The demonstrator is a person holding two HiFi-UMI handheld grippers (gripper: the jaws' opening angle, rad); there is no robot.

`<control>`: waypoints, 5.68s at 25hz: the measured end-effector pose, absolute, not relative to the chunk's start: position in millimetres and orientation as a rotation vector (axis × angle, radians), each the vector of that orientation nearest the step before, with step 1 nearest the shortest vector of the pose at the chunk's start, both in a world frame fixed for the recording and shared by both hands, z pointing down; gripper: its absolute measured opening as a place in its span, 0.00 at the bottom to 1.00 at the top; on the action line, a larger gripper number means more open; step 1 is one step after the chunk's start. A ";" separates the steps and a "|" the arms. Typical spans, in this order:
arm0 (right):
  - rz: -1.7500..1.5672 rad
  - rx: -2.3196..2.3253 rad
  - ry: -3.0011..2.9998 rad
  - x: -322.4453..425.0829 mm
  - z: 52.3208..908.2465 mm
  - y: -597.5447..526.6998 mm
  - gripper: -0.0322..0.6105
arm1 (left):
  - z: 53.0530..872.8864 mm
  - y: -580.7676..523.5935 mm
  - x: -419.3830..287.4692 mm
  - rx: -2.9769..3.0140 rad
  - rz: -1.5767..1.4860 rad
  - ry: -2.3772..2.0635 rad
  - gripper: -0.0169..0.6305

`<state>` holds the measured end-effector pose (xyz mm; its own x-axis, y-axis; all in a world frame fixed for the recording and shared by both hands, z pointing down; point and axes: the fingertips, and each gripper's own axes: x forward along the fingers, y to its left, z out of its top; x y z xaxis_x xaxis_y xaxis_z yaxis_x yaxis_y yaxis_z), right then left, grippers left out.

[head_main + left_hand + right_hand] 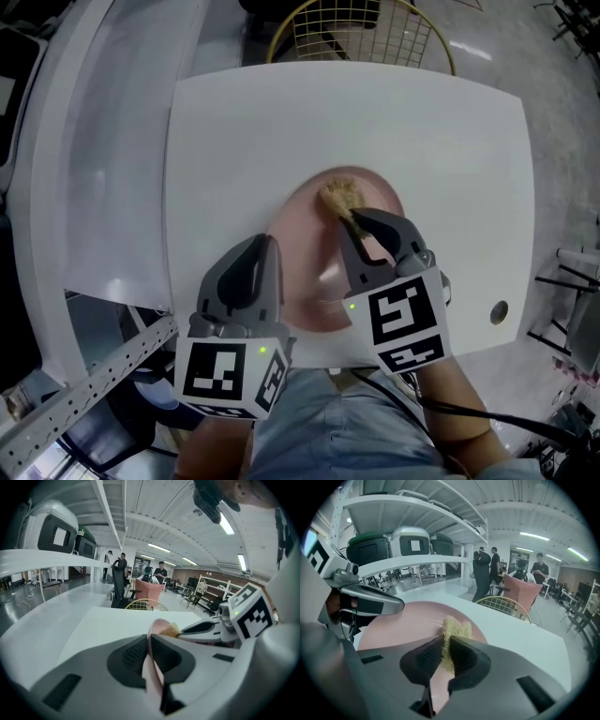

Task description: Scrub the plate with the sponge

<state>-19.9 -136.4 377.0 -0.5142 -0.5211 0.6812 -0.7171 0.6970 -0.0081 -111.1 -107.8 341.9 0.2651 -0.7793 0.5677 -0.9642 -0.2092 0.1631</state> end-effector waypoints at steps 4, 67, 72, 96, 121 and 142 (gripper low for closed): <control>0.354 0.871 -2.290 -33.9 372.6 -124.4 0.12 | 345.1 -107.7 -110.9 2.052 0.505 -1.570 0.07; 0.376 0.725 -2.287 -50.6 377.0 -80.1 0.12 | 362.4 -95.6 -115.6 2.066 0.524 -1.495 0.07; 0.399 0.645 -2.294 -57.9 383.2 -57.5 0.12 | 369.7 -97.5 -121.0 2.063 0.523 -1.486 0.07; 0.527 0.960 -2.254 11.2 392.0 -83.4 0.12 | 416.1 -109.0 -133.0 2.061 0.522 -1.440 0.06; 0.458 1.052 -2.469 5.6 320.8 -87.9 0.12 | 313.8 -92.8 -136.6 2.236 0.347 -1.741 0.16; -0.071 1.268 -2.724 47.0 158.5 -64.9 0.12 | 158.1 -28.8 -90.1 2.422 0.160 -2.087 0.05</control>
<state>47.0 -64.9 158.5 -0.6365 -0.7644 0.1031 -0.7580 0.6446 0.0999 -90.1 -28.8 158.1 0.1459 -0.9886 0.0365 -0.9827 -0.1490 -0.1100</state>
